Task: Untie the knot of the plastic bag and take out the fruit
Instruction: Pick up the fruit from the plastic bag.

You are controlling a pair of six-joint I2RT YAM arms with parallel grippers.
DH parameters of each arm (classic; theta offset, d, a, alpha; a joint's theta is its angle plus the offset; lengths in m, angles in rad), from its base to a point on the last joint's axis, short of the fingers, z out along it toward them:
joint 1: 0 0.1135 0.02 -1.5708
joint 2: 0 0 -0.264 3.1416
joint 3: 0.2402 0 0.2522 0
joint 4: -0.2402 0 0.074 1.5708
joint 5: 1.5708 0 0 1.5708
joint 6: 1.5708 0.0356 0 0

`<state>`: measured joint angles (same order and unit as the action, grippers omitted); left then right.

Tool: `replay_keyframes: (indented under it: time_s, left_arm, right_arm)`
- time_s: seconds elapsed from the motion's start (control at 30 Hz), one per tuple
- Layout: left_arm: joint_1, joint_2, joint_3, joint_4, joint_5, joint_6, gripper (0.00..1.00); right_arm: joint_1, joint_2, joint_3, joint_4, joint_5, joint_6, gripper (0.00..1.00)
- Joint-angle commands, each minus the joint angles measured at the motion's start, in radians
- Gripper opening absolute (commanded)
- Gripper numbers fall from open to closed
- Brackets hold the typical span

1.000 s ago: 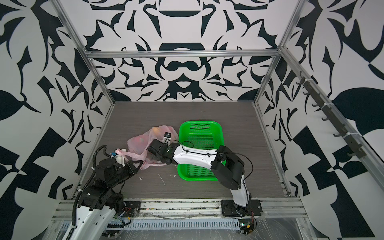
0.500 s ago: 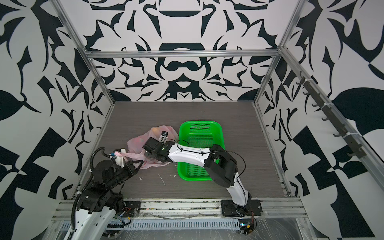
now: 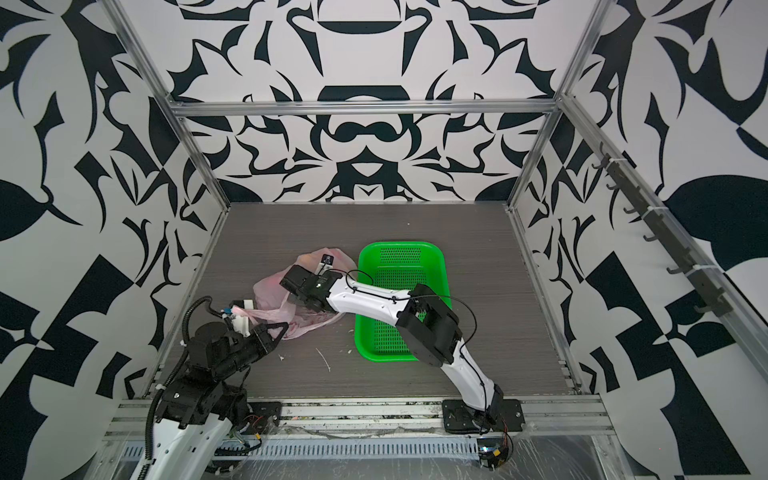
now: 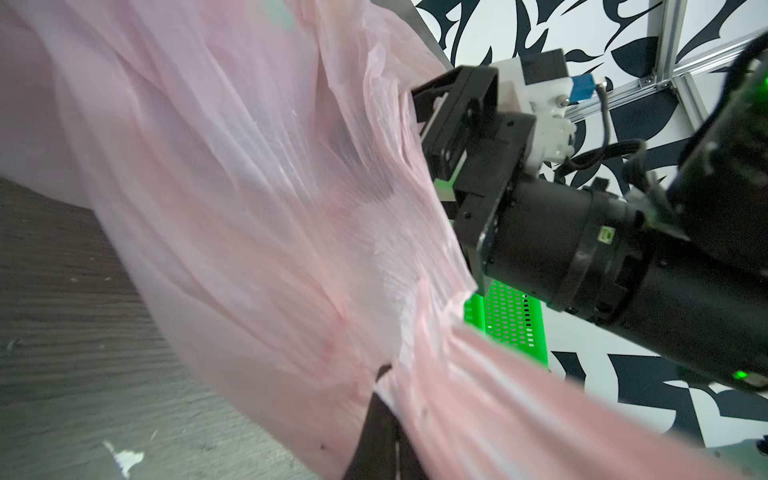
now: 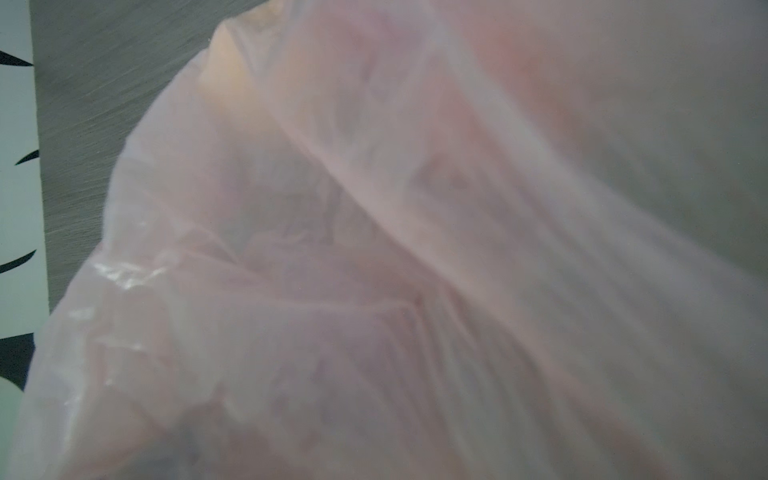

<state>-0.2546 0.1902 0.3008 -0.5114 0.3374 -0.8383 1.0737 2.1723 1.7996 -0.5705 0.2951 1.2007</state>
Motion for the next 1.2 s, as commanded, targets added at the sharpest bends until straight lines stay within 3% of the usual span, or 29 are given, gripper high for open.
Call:
replay_keyframes:
  time_s: [0.0,0.8,1.17]
  left_arm:
    - [0.000,0.000,-0.019,0.026,0.018,0.001,0.00]
    - [-0.003,0.074,-0.039,0.099,0.025,0.003,0.00]
    - [-0.006,0.081,-0.035,0.099,0.010,0.003,0.00]
  right_arm:
    - [-0.007,-0.003,0.027,-0.047,0.044,0.002,0.99]
    - [-0.062,0.033,-0.046,0.044,0.022,0.045,0.98]
    - [-0.064,0.025,-0.102,0.111,0.000,0.034,0.70]
